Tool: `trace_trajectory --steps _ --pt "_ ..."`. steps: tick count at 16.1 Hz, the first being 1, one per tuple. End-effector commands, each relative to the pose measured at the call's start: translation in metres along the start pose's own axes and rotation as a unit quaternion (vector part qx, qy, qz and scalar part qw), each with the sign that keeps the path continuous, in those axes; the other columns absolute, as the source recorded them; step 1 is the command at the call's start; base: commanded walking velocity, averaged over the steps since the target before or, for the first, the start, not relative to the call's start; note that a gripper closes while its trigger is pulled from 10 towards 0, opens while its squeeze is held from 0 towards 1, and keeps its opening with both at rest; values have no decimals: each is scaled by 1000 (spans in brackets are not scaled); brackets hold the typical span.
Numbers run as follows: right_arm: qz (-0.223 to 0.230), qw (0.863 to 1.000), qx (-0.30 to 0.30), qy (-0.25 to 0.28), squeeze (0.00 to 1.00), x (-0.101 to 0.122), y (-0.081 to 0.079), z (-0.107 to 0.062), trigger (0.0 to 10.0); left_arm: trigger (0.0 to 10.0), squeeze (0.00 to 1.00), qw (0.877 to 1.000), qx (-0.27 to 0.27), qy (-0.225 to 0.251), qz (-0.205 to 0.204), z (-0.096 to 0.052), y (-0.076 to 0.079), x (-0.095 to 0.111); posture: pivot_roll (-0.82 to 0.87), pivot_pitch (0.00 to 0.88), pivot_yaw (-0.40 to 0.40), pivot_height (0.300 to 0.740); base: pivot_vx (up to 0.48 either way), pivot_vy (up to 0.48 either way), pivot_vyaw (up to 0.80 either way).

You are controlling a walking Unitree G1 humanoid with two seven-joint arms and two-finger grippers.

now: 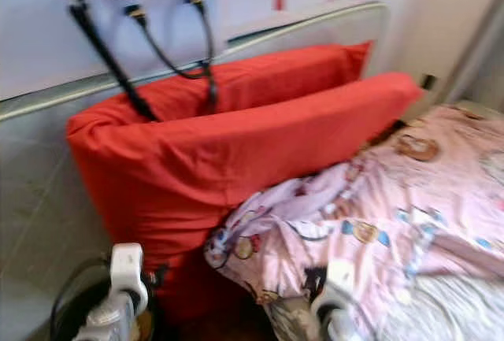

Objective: Clean up the room

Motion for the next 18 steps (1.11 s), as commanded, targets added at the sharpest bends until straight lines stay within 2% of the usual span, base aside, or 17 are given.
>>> trace_trajectory --steps 1,2,4,7,9,12,13,18 --pt "12 1000 -18 -5 0 -9 14 -8 10000 10000 0 1000 9 23 -7 -1 -5 6 1 0 -17 731 0 0 0" --pt "3 1000 -16 7 0 -4 18 -9 10000 10000 0 998 8 56 4 -6 -2 13 0 0 -19 731 0 0 0" --pt "-4 1000 -15 15 0 -1 23 -12 10000 10000 0 996 12 84 11 -13 -4 18 -3 0 -23 731 0 0 0" --pt "-16 999 -15 30 0 4 28 -15 10000 10000 0 993 16 112 16 -22 -8 23 15 0 -28 731 0 0 0" --pt "-36 999 -21 28 0 6 26 -12 10000 10000 0 992 13 125 20 -21 -5 30 6 0 -23 731 0 0 0" --pt "-37 998 -14 49 0 17 19 -8 10000 10000 0 990 -6 134 35 -20 3 39 -2 0 -15 696 0 0 0" --pt "-29 997 -10 65 0 22 17 -9 10000 10000 0 990 -7 132 37 -20 3 39 -3 0 -12 696 0 0 0" --pt "-33 997 -8 67 0 20 12 -8 10000 10000 0 991 -2 129 38 -20 -1 41 7 0 -21 696 0 0 0"
Point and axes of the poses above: a point about 5 cm out from each wrist's last joint towards the gripper, its own z axis pointing out of the wrist towards the gripper, its own x axis along the axis of the wrist's last joint, y = z × x, the point moved 6 cm from there along z, pointing out of the wrist towards the gripper, and after that the axes turned 14 degrees about z, right-handed, at the moved point
